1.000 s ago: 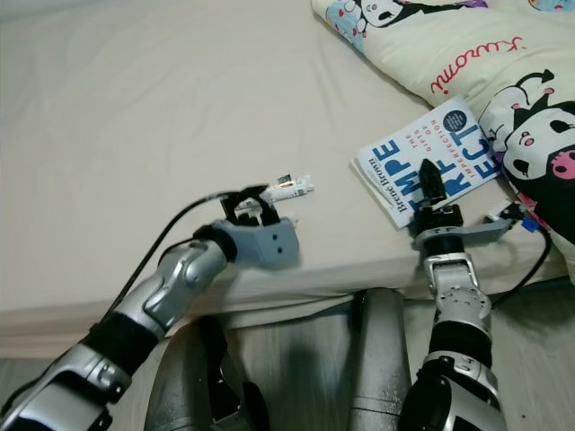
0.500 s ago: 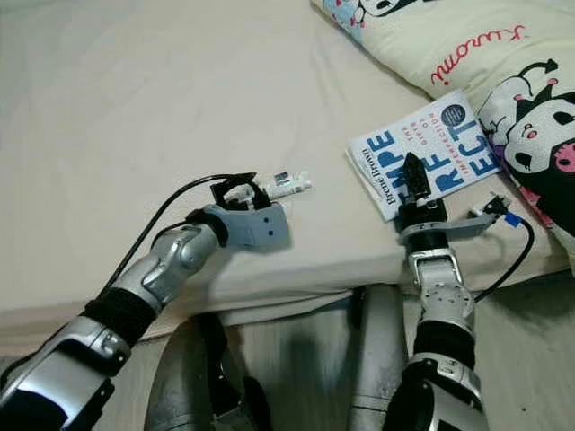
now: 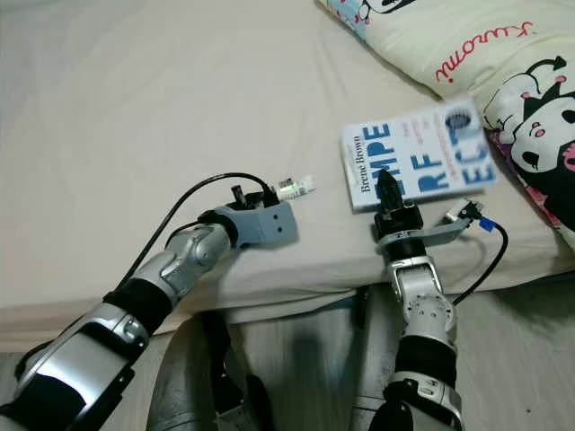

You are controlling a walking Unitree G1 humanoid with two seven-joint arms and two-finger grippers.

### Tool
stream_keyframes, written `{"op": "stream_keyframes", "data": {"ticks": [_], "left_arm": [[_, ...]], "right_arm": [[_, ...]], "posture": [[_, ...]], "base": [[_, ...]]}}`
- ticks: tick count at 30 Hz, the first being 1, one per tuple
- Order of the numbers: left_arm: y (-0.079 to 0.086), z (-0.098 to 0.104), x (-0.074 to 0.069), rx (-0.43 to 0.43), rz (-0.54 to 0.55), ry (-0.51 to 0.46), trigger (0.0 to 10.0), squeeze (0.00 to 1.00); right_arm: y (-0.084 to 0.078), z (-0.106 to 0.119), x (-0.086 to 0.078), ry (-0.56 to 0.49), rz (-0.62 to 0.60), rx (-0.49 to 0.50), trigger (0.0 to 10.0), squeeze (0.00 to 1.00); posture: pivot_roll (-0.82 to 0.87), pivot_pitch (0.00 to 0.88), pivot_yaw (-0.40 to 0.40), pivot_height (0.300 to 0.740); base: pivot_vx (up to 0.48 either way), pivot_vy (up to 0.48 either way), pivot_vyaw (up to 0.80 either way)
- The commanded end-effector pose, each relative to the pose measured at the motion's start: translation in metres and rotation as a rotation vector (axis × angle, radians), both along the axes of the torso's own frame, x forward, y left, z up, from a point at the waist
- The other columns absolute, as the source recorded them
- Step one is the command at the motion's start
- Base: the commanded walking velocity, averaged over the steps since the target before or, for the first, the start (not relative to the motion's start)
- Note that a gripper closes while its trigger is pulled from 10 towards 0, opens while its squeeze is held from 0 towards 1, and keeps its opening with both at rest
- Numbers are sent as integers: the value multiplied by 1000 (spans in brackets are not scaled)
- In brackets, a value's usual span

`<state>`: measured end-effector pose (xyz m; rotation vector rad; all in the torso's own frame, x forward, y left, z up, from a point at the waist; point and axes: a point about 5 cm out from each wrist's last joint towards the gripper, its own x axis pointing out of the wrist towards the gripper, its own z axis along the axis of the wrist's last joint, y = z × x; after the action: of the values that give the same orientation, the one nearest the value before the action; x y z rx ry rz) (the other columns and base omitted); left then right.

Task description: Clean up the room

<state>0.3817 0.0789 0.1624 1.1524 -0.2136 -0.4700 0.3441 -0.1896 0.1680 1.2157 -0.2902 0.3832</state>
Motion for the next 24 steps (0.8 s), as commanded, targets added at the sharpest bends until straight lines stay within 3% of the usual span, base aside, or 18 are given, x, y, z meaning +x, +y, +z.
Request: {"op": "stream_keyframes", "data": {"ticks": [1, 6, 7, 8, 10, 12, 13, 14, 15, 16, 17, 18, 20, 21, 22, 24], "left_arm": [[24, -39, -6, 46, 99, 153, 0, 0], [44, -39, -3, 22, 178, 143, 0, 0], [66, -23, 5, -85, 286, 85, 0, 0], [66, -23, 5, -85, 286, 85, 0, 0], [86, -1, 13, -255, 387, 16, 0, 0], [102, 22, 17, -482, 449, -33, 0, 0], [102, 22, 17, -482, 449, -33, 0, 0], [111, 35, 17, -560, 458, -81, 0, 0], [111, 35, 17, -560, 458, -81, 0, 0], [123, 54, 14, -644, 431, -127, 0, 0], [131, 69, 12, -680, 405, -171, 0, 0], [137, 83, 7, -747, 342, -171, 0, 0], [137, 83, 7, -747, 342, -171, 0, 0], [140, 93, 1, -801, 275, -166, 0, 0], [134, 103, -11, -976, 129, -92, 0, 0], [134, 103, -11, -976, 129, -92, 0, 0]], "right_arm": [[4, -10, -3, 32, 21, 17, 0, 0], [6, 0, -3, -3, 36, -18, 0, 0], [13, 5, -2, -30, 64, -95, 0, 0], [13, 5, -2, -30, 64, -95, 0, 0], [19, 9, -1, -49, 78, -170, 0, 0], [25, 11, 2, -41, 91, -232, 0, 0], [25, 11, 2, -41, 91, -232, 0, 0], [27, 13, 3, -46, 92, -268, 0, 0], [27, 13, 3, -46, 92, -268, 0, 0], [28, 19, 4, -57, 91, -283, 1451, 0], [28, 22, 6, -64, 94, -304, 6275, 0], [27, 26, 8, -72, 98, -318, 10000, 0], [27, 26, 8, -72, 98, -318, 10000, 0], [26, 28, 9, -82, 98, -332, 10000, 0], [24, 33, 10, -115, 107, -319, 10000, 0], [24, 33, 10, -115, 107, -319, 10000, 0]], "posture": [[-84, 474, 200, 485], [-98, 417, 186, 485], [-108, 361, 166, 485], [-108, 361, 166, 485], [-110, 324, 152, 485], [-122, 252, 125, 485], [-122, 252, 125, 485], [-124, 240, 120, 485], [-124, 240, 120, 485], [-125, 189, 101, 485], [-119, 148, 84, 485], [-109, 120, 69, 485], [-109, 120, 69, 485], [-105, 110, 65, 485], [-83, 63, 38, 490], [-83, 63, 38, 490]], "base": [[0, 0, 0], [0, 0, 0], [0, 0, 0], [0, 0, 0], [0, 0, 0], [0, 0, 0], [0, 0, 0], [0, 0, 0], [0, 0, 0], [0, 0, 0], [0, 0, 0], [0, 0, 0], [0, 0, 0], [0, 0, 0], [0, 0, 0], [0, 0, 0]]}}
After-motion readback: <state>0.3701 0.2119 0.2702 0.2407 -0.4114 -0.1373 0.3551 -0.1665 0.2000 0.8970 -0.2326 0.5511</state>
